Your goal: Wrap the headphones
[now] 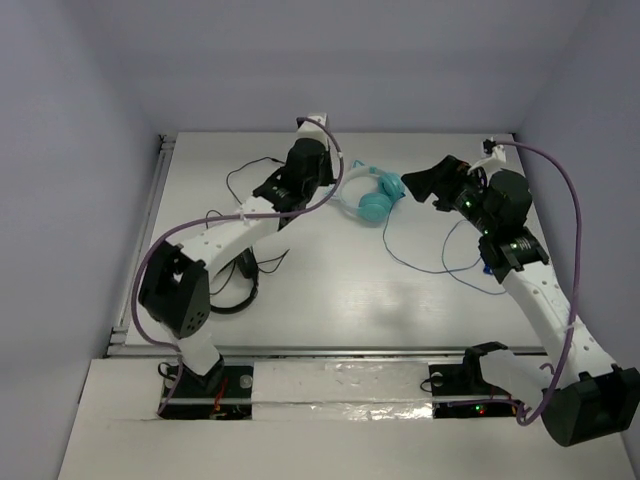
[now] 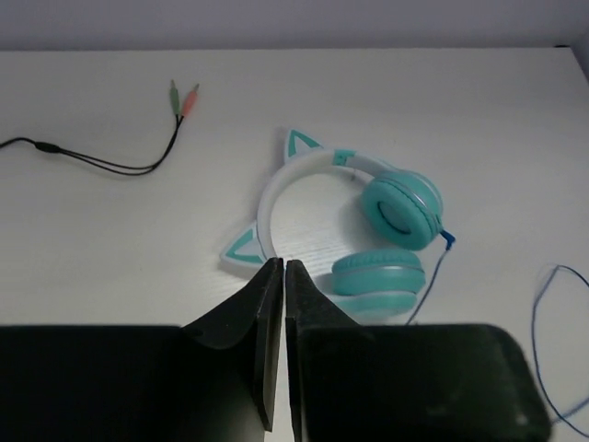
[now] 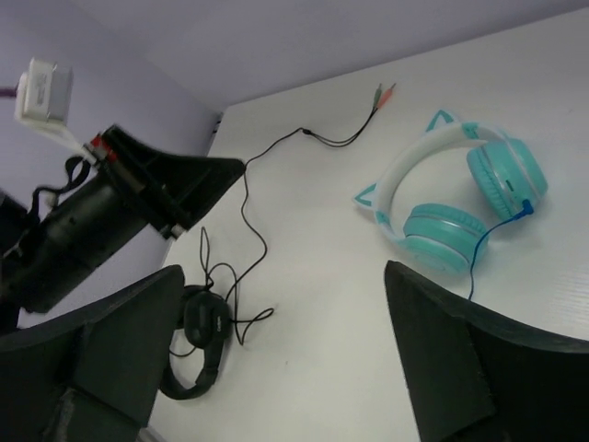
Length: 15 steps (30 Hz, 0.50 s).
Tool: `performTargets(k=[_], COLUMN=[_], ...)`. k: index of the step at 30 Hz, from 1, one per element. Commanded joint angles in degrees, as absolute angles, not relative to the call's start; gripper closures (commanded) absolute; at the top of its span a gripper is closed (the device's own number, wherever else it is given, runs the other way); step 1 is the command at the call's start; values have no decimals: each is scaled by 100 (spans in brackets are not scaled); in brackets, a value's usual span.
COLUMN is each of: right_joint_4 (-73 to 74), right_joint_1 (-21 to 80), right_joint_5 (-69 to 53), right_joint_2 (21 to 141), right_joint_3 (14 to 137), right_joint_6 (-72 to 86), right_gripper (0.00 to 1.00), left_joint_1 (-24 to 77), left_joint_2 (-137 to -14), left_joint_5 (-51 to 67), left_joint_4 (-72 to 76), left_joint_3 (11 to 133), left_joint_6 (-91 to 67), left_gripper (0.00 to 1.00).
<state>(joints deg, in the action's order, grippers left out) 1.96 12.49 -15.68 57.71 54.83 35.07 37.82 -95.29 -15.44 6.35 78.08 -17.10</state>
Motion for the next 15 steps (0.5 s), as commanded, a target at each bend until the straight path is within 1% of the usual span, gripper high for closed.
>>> performTargets(k=[1, 2, 3, 4, 5, 7, 8, 10, 11, 12, 13, 15], right_joint_4=[-437, -544, -554, -597, -598, -615, -633, -633, -633, -633, -650, -616], right_joint_1=[1327, 1327, 1388, 1484, 1555, 1765, 1767, 1846, 1915, 1994, 1995, 1995], right_joint_5=[-2011, -2091, -2005, -1917, -1846, -1531, -1512, -1547, -1556, -1564, -1582, -1573], right_joint_2=[5906, 5924, 5933, 5924, 5880, 5775, 5687, 5608, 5573, 5477, 5415, 5231], right_joint_3=[5205, 5125, 5063, 4993, 4888, 4782, 4677, 4597, 4553, 4448, 4395, 4255], right_joint_6=[3462, 3567, 3647, 3630, 3552, 3542, 3568, 3612, 3630, 3639, 3639, 3621], right_gripper=[8, 70, 100, 100, 100, 100, 100, 100, 100, 98, 91, 82], left_joint_1=[3691, 3691, 3691, 3639, 3639, 3639, 3639, 3560, 3473, 3385, 3384, 3322], left_joint_2=[-9974, -10123, -10456, -10598, -10756, -11248, -11441, -12056, -12294, -12705, -12892, -13452], left_joint_5=[-1328, -1292, -1275, -1240, -1178, -1212, -1300, -1249, -1170, -1091, -898, -792], left_joint_4=[230, 124, 36, -174, -211, -368, -421, -744, -886, -1114, -1212, -1544], left_joint_3=[8610, 8744, 8893, 9042, 9288, 9587, 9928, 10404, 10963, 11247, 11763, 12276], left_joint_6=[-1363, -1319, -1284, -1240, -1187, -1055, -1002, -949, -941, -914, -888, -721], left_gripper=[96, 93, 90, 77, 69, 58, 55, 54, 54, 54, 54, 53])
